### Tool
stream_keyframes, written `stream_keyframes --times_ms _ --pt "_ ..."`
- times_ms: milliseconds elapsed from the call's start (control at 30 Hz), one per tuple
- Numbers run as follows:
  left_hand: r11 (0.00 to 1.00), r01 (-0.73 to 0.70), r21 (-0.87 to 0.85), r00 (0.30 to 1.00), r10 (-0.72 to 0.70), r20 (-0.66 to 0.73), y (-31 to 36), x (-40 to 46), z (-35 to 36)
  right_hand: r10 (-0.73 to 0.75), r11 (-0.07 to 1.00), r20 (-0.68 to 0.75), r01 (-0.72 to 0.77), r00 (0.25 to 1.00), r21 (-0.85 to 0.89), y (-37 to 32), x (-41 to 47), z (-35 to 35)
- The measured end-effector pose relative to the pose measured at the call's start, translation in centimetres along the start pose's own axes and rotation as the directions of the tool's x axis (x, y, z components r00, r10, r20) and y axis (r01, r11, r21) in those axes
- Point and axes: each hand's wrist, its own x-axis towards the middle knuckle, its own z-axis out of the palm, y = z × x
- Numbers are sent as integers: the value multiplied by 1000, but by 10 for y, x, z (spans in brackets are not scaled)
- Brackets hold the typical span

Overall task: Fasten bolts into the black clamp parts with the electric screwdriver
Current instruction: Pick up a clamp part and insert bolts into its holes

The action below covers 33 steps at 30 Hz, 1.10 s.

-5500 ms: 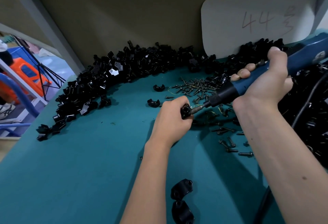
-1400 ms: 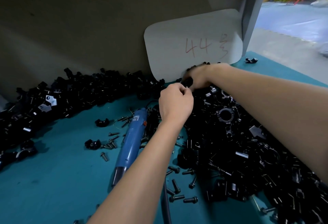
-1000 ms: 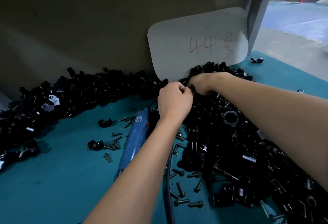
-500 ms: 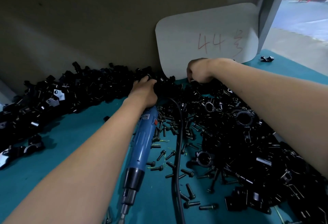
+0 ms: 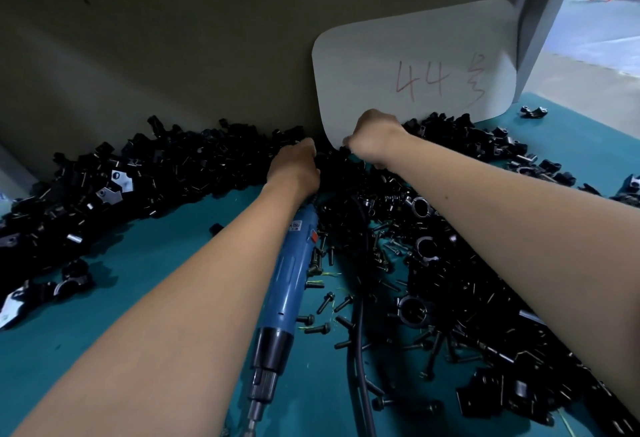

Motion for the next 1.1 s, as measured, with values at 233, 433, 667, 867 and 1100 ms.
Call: stream_keyframes --times_ms 233,433,667,867,1100 --pt "969 137 -207 974 -170 -147 -13 -6 -7 179 829 2 -152 984 539 -5 -9 18" --pt "805 86 -587 919 -291 -265 -26 -53 -23 147 605 70 -146 987 783 -22 -54 8" --pt "117 62 -991 968 -248 31 -27 -158 -42 -27 360 75 -60 997 931 -15 -157 12" --pt "189 72 -979 918 -397 -9 -35 -184 -26 -22 413 73 -58 997 909 -4 -189 28" --pt "853 158 -498 766 -424 -483 -59 -163 -8 -22 425 68 -52 997 904 2 -195 35"
